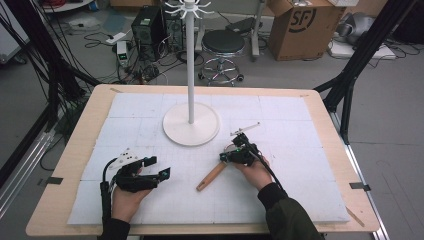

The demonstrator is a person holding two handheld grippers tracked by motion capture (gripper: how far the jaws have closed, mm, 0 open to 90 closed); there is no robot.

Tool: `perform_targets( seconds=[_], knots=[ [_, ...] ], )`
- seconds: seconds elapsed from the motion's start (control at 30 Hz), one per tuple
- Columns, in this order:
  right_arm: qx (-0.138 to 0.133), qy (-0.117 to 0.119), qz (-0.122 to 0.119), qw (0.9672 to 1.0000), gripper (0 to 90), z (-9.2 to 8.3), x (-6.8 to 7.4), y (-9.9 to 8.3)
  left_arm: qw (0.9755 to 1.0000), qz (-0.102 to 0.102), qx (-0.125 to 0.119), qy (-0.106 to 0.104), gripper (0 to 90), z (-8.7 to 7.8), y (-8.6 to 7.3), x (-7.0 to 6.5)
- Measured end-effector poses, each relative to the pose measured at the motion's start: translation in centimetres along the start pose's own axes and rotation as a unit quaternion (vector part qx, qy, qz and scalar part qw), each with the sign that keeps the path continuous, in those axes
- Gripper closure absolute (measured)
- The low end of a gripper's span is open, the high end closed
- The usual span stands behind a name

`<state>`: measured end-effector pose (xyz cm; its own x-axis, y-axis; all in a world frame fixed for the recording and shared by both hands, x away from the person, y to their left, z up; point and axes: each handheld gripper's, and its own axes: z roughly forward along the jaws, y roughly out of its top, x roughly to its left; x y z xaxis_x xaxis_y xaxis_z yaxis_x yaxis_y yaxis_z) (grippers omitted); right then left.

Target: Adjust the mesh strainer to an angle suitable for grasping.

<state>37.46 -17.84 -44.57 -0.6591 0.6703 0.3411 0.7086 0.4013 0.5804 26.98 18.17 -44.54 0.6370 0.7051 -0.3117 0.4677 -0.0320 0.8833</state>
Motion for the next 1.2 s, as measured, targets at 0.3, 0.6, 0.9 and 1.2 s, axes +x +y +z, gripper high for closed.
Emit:
perform_targets(
  seconds=[0.3, 0.6, 0.9, 1.2],
  knots=[
    [-0.012, 0.001, 0.024, 0.9996, 90.0, -1.9, -1.9, -1.6, 1.0, 0.001, 0.002, -0.001, 22.5, 0.1, -0.1, 0.0],
    [-0.026, -0.013, 0.045, 0.9985, 90.0, -4.3, -3.9, -3.7, 1.0, 0.002, 0.004, -0.002, 22.5, 0.2, -0.1, -0.1],
    [-0.071, 0.008, 0.076, 0.9946, 90.0, -7.0, -4.7, -4.8, 1.0, 0.004, -0.001, -0.007, 22.4, 0.4, -0.1, -0.2],
    [-0.066, 0.05, 0.037, 0.9959, 90.0, -7.5, -1.9, -5.7, 1.0, 0.007, 0.002, -0.006, 22.5, 0.4, -0.1, -0.3]
  ],
)
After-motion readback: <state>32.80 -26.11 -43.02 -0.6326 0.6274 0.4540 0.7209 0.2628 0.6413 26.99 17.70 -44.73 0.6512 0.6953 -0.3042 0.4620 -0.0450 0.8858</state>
